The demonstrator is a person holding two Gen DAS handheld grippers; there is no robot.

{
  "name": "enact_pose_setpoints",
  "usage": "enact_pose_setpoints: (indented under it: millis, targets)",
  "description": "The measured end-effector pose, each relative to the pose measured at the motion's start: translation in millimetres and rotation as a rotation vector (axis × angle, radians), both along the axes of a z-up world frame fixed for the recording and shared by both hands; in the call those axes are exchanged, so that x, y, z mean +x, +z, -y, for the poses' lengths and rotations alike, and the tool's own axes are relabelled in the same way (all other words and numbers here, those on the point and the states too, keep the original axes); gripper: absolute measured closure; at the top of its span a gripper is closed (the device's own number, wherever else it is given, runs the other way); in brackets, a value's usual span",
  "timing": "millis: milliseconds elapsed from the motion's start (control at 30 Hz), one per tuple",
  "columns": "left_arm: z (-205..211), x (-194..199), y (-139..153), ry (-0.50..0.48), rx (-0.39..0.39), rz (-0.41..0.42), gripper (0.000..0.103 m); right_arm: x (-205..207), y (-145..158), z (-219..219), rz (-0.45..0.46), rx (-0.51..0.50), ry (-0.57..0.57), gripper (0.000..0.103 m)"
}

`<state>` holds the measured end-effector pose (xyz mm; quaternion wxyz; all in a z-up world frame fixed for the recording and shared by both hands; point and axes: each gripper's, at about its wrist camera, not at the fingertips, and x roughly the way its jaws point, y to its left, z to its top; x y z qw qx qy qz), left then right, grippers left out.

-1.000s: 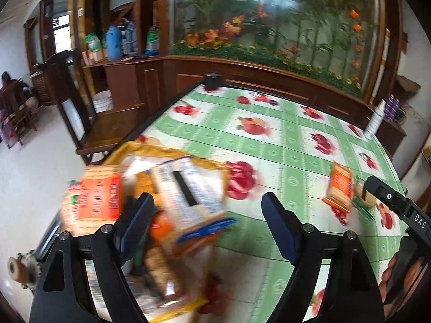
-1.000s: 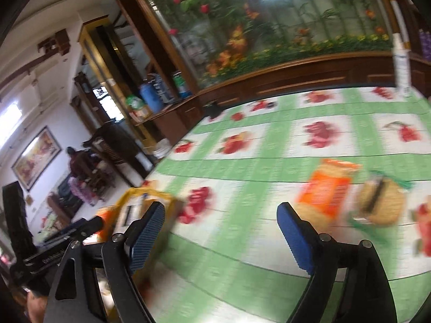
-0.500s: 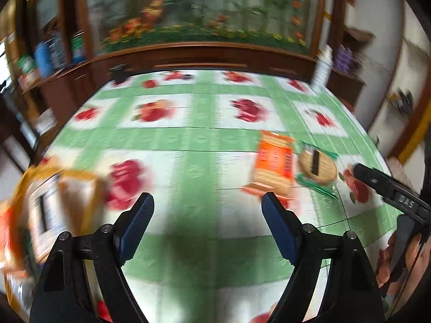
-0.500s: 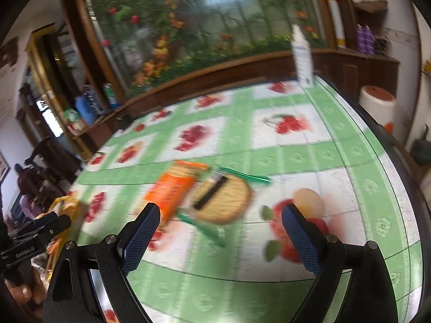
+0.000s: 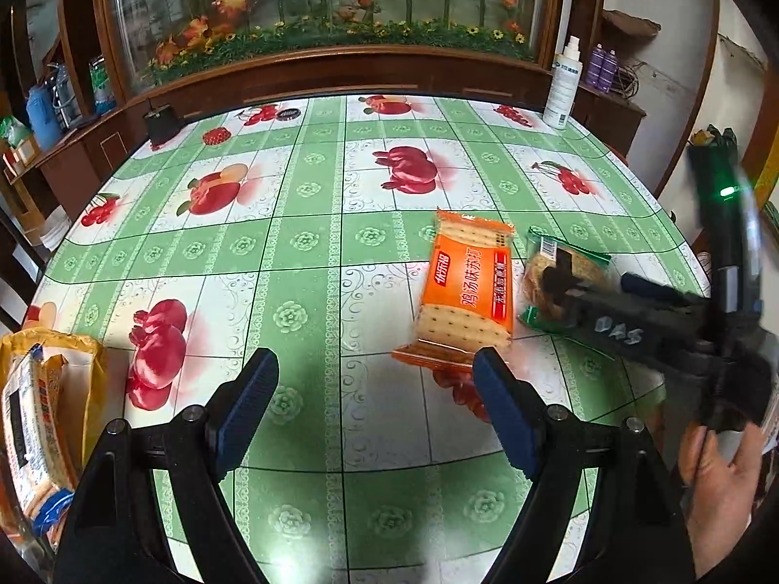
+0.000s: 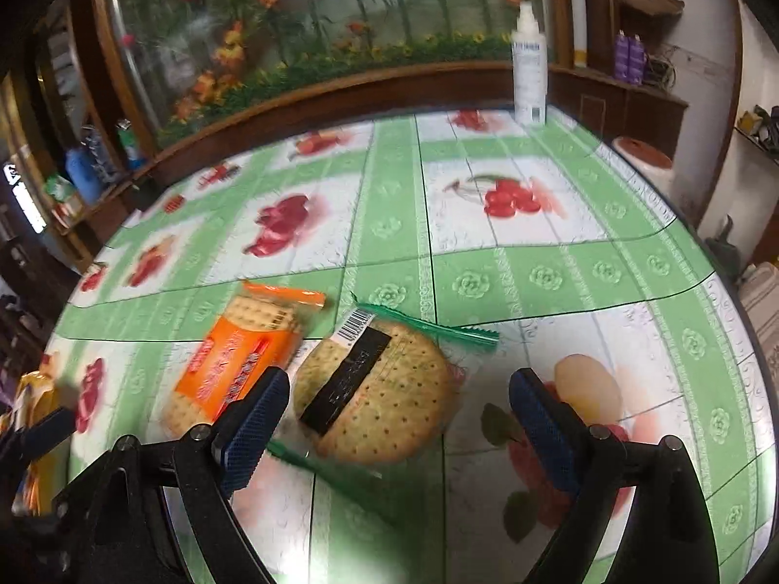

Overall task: Organize snacks
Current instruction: 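Grasp orange cracker pack with left gripper while right grasps round cracker bag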

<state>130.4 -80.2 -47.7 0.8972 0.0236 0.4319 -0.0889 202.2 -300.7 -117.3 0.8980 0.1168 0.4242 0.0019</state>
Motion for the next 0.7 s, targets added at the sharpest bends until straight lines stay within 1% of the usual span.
enact_pose_setpoints:
  millis: [33, 67, 100, 167, 267, 300, 400, 467, 567, 633, 700]
  targets:
    - [1, 2, -1, -0.003, -0.003, -0.005, 0.021, 6, -5, -3, -0.027, -0.014, -0.001, 0.009]
    - [2, 5, -2, -0.006, -0.006, -0.009, 0.021, 9, -9, -5, -0.036, -0.005, 0.008, 0.003]
    - [3, 7, -3, -0.01, -0.008, -0.014, 0.021, 11, -11, -8, -0.035, 0.002, 0.02, 0.002]
    - [7, 11, -4, -0.017, -0.009, -0.018, 0.021, 13, -11, -14, -0.039, -0.022, 0.054, 0.001]
    - [14, 15, -5, -0.031, -0.008, -0.02, 0.021, 17, -13, -20, -0.049, -0.027, 0.087, 0.001]
    - [18, 17, -5, -0.04, 0.0, -0.021, 0.021, 19, -13, -22, -0.058, -0.05, 0.099, 0.001]
    - [25, 23, -5, -0.059, 0.015, -0.026, 0.021, 19, -15, -25, -0.08, -0.108, 0.139, 0.006]
    - [31, 28, -5, -0.072, 0.016, -0.032, 0.021, 15, -12, -14, -0.099, -0.12, 0.158, 0.019]
    - [48, 36, -10, -0.109, 0.037, -0.041, 0.021, 10, -12, 4, -0.12, -0.108, 0.159, 0.023]
    - [59, 40, -15, -0.132, 0.051, -0.051, 0.021, 6, -12, 10, -0.121, -0.11, 0.167, 0.023]
    - [62, 47, -19, -0.131, 0.044, -0.064, 0.021, 2, -12, 14, -0.118, -0.118, 0.166, 0.022]
